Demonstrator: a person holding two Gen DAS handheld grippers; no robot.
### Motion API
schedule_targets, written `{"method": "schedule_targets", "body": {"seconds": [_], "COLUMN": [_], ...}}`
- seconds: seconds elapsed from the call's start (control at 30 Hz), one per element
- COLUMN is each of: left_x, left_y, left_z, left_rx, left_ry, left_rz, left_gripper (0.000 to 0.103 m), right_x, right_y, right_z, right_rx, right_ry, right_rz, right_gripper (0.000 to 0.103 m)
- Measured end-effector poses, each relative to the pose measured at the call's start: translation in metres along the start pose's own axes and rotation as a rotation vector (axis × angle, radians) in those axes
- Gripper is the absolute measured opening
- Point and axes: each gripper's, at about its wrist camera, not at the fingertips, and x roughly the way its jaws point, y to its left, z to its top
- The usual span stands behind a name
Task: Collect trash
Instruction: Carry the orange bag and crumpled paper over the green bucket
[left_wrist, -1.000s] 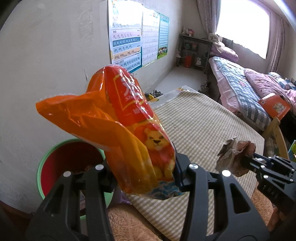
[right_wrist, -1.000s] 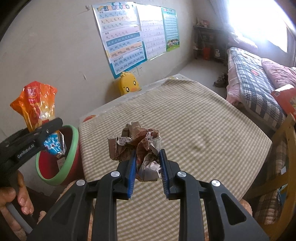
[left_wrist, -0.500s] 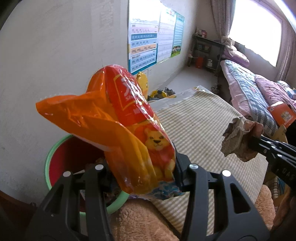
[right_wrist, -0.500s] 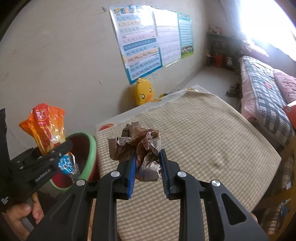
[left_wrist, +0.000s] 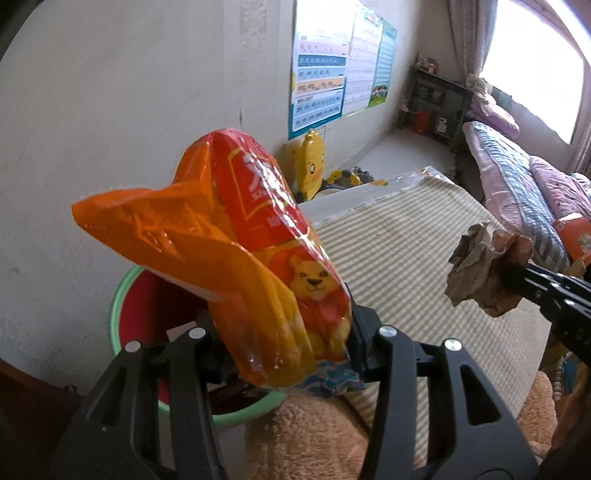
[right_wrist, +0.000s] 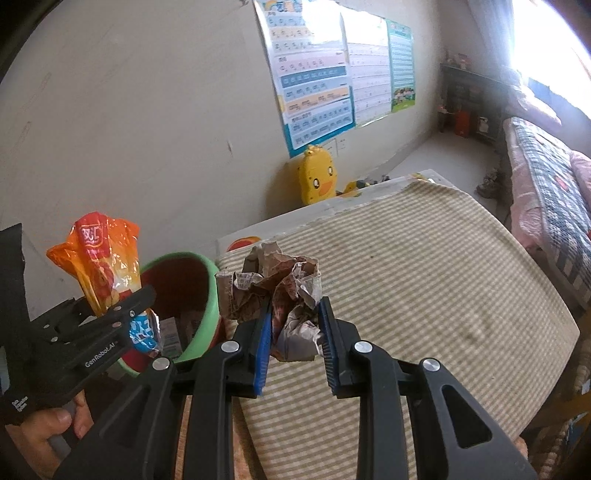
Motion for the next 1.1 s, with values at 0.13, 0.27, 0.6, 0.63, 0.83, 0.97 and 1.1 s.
{"method": "schedule_targets", "body": {"seconds": [0.13, 0.27, 0.6, 0.63, 0.83, 0.97, 1.1], "left_x": [0.006, 0.012, 0.027, 0.028, 0.038, 0.045, 0.05], "left_y": [0.015, 0.03, 0.063, 0.065, 0.077, 0.083, 0.088], "left_z": [-0.006, -0.011, -0.02, -0.021, -0.021, -0.022, -0.021], "left_rx": [-0.021, -0.048, -0.101, -0.106, -0.12, -0.126, -0.129], "left_ry": [0.025, 0.051, 0.111, 0.116, 0.139, 0.149, 0.154], "left_rz": [0.027, 0.055, 0.102, 0.104, 0.118, 0.128, 0.135], "left_gripper": [0.046, 0.046, 0.046, 0.046, 0.047, 0.048, 0.048], "right_x": [0.01, 0.018, 0.043, 0.047, 0.063, 0.074, 0.083], "right_y": [0.012, 0.024, 0.063, 0.066, 0.081, 0.092, 0.1], "right_z": [0.003, 0.008, 0.02, 0.021, 0.026, 0.03, 0.031], "right_rx": [-0.025, -0.037, -0.096, -0.097, -0.103, -0.114, -0.132], "right_ry": [0.012, 0.019, 0.056, 0.062, 0.082, 0.097, 0.111], "right_rz": [0.021, 0.048, 0.116, 0.121, 0.137, 0.145, 0.146], "right_gripper": [0.023, 0.023, 0.024, 0.024, 0.024, 0.025, 0.025]}}
